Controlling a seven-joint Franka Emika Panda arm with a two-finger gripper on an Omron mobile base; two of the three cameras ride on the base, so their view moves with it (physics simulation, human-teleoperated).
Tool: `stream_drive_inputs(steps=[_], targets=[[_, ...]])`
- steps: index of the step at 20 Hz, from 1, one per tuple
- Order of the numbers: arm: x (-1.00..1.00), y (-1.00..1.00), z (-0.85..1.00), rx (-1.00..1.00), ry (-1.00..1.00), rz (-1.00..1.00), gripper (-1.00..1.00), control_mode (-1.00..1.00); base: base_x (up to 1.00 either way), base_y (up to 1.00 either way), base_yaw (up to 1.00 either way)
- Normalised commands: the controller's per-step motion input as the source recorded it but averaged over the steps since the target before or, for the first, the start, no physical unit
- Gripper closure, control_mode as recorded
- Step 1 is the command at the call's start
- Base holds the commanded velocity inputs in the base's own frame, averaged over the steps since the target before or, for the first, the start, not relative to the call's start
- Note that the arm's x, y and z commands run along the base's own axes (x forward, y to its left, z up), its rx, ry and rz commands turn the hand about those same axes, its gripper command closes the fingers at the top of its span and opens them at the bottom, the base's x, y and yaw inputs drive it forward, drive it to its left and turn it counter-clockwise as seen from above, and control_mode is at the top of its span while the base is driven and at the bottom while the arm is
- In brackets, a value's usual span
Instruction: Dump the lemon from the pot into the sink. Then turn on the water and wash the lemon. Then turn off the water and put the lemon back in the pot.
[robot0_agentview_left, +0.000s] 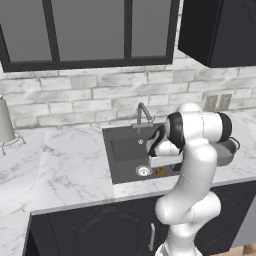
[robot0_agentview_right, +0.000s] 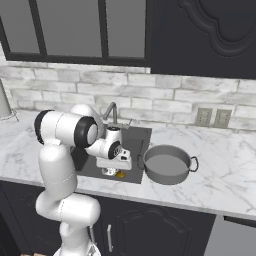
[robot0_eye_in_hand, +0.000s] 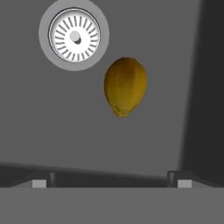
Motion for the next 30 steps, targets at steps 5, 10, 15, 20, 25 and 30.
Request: stream_drive_inputs(steps=[5,10,15,20,25,30], targets=[[0.16,-0.01,-0.23,0.00,0.01,0.00,-1.00,-1.00,0.00,0.00,0.00],[0.15,-0.04,-0.23,0.00,0.00,0.00,-1.00,-1.00,0.00,0.00,0.00],[0.12,-0.07,-0.24,0.00,0.00,0.00,-1.00,-1.00,0.00,0.00,0.00],[0.13,-0.03,-0.22,0.00,0.00,0.00,-1.00,-1.00,0.00,0.00,0.00],[0.18,0.00,-0.21,0.00,0.00,0.00,-1.00,-1.00,0.00,0.00,0.00],[0.25,0.00,-0.22,0.00,0.00,0.00,-1.00,-1.00,0.00,0.00,0.00]])
